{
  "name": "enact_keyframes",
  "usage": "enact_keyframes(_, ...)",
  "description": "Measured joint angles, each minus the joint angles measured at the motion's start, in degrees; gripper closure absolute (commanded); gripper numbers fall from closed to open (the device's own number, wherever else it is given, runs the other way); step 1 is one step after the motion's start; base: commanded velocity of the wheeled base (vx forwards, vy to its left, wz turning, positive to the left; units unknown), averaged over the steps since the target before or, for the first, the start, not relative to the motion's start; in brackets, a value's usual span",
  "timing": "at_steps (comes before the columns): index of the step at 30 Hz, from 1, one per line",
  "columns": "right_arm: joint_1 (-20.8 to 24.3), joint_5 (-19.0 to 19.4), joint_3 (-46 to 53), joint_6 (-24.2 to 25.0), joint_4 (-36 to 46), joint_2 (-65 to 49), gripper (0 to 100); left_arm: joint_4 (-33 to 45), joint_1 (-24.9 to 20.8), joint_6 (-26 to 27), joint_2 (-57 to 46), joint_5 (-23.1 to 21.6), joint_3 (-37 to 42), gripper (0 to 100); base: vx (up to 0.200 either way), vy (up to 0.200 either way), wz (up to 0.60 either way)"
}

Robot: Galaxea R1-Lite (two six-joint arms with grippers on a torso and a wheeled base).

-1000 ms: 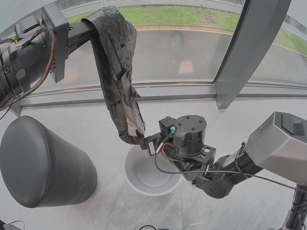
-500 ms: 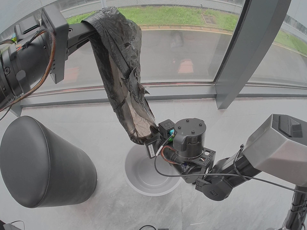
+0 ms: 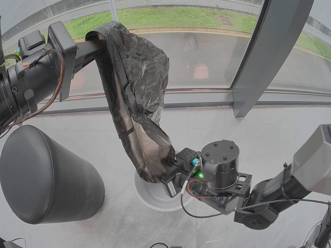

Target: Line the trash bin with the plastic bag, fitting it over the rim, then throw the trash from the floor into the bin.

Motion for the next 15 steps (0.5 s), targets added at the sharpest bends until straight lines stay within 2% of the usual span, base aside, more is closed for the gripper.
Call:
enact_keyframes(7, 1.0, 9.8, 2.8, 4.7, 17.9, -10.2, 100, 0.1, 2.5, 0.0, 0.2, -1.4, 3.4, 100, 0.0, 0.0, 0.0)
enact_keyframes(15, 1.1, 17.8, -1.7, 15.4, 35.9, -19.7, 100, 3.7, 4.4, 0.0, 0.6, -2.4, 6.5, 100, 0.0, 0.0, 0.0)
